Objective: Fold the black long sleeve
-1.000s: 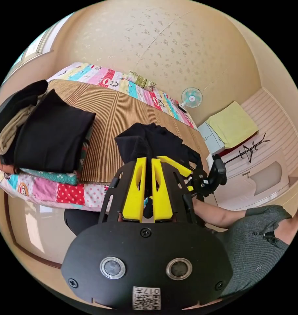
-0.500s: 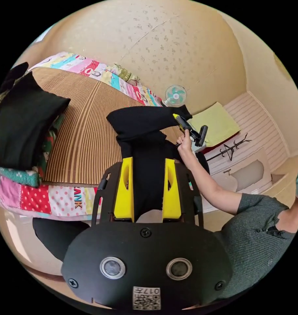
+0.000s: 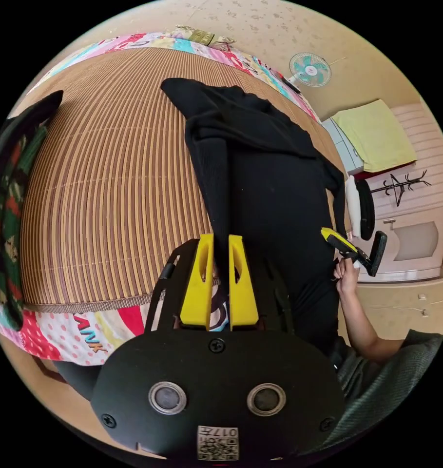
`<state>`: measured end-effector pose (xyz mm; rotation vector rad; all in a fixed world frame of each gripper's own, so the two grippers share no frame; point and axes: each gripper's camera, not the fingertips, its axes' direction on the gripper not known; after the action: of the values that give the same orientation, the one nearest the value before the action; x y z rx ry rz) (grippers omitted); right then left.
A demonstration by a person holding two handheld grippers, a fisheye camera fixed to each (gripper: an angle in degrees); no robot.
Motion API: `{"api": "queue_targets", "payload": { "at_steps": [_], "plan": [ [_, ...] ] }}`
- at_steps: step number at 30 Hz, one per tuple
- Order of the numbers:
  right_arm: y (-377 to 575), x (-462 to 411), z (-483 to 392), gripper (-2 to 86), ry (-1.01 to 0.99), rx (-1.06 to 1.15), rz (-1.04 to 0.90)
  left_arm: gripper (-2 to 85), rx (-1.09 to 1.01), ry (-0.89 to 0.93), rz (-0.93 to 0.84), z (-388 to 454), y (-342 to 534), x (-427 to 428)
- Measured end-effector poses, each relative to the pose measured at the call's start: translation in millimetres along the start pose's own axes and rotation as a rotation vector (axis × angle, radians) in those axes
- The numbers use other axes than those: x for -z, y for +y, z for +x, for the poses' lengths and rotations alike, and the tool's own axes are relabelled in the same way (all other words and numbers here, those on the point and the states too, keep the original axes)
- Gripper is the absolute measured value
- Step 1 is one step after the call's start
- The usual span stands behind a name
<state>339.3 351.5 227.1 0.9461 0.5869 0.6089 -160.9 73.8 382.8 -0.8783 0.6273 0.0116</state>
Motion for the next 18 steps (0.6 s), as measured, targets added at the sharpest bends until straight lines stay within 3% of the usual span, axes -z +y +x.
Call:
{"api": "queue_targets", "payload": {
  "at_steps": [2, 5, 7, 9, 10, 12, 13, 16, 18],
  "plan": [
    [-8, 5, 3, 4.5, -0.080, -0.075, -0.020, 4.8, -0.044, -0.135, 0.021, 2, 9, 17],
    [-28, 29, 9, 3.7, -0.248, -0.120, -0.021, 4.9, 0.039, -0.164, 0.063, -19, 26, 33],
    [-29, 66, 18, 3.8, -0.145, -0.171, 0.140, 5.4, 0.121, -0.098, 0.095, -40, 39, 42],
    [-37, 99, 37, 8.7, 0.142, -0.261, 0.207, 6.0, 0.165, -0.023, 0.141, -56, 53, 52],
    [-42, 101, 44, 10.8, 0.204, -0.273, 0.172, 6.3, 0.183, -0.004, 0.171, -62, 63, 60],
    [-67, 83, 78, 14.7, 0.401, -0.292, -0.122, 6.1, 0.167, -0.011, 0.190, -64, 73, 69],
    [-71, 79, 83, 14.5, 0.414, -0.247, -0.173, 5.9, 0.146, -0.025, 0.192, -63, 79, 74],
    [-96, 100, 94, 7.0, 0.408, -0.195, -0.252, 5.7, 0.127, -0.048, 0.192, -60, 89, 81],
    [-118, 143, 121, 4.5, 0.079, -0.253, -0.228, 5.6, 0.133, -0.025, 0.196, -62, 92, 84]
  ]
}}
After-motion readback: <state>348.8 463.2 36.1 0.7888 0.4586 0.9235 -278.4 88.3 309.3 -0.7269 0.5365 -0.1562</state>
